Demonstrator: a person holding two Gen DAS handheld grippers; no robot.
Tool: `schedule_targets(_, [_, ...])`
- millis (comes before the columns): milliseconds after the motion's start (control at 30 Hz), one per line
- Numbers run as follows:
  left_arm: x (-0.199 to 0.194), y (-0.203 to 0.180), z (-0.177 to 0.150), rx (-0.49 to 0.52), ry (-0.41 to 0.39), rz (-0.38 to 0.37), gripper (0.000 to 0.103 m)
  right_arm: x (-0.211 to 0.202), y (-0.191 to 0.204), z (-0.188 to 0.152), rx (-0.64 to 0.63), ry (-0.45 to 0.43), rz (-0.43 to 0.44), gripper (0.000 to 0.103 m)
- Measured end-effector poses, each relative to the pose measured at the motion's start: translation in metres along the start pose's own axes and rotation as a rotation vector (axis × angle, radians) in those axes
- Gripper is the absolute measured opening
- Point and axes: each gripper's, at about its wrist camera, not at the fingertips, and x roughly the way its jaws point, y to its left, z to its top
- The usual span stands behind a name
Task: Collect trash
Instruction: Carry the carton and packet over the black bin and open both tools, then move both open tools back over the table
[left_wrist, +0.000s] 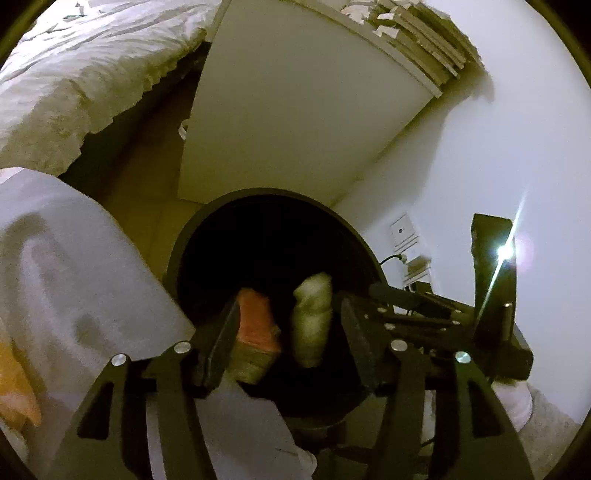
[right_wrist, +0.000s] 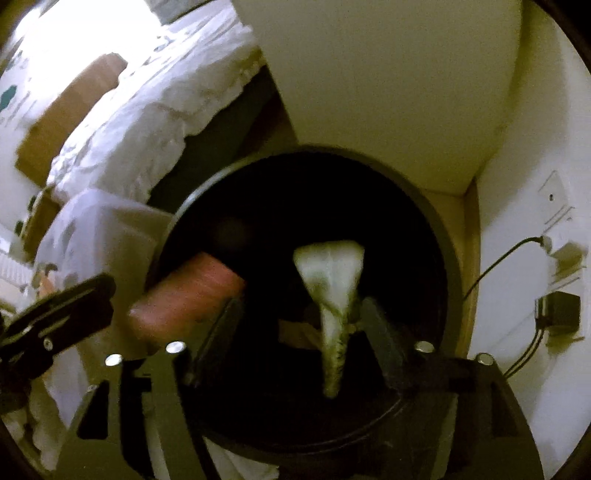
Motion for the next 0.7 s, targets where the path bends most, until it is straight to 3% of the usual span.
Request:
schedule_targets(67, [-0.008, 0.001, -0.003, 0.001, -0.008, 0.008, 0.058, -0.005, 0.002, 0.0, 0.003, -0.009, 0.004, 0.071])
schedule_targets(167, [-0.027, 0.006, -0.01, -0.012, -0.041, 0.008, 0.068, -0.015, 0.01, -0.001, -0.006, -0.024, 0.02, 0.071])
schedule_targets(333, [-0.068, 0.022, -0.028, -0.036, -0.107, 0.01, 0.068, -0.035, 0.04, -0.004, -0.065, -0.057, 0.055, 0.071])
schedule_targets(533, [-0.136, 0.061, -0.061, -0.095, -0.223, 0.076, 0.07, -0.057, 0.115, -0.007, -0.207, -0.085, 0.122, 0.071])
schedule_targets(700, [-0.197, 0.108, -0.097, -0.153, -0.316, 0.185, 0.07, -0.074, 0.216, -0.016, -0.42, -0.12, 0.218, 0.073])
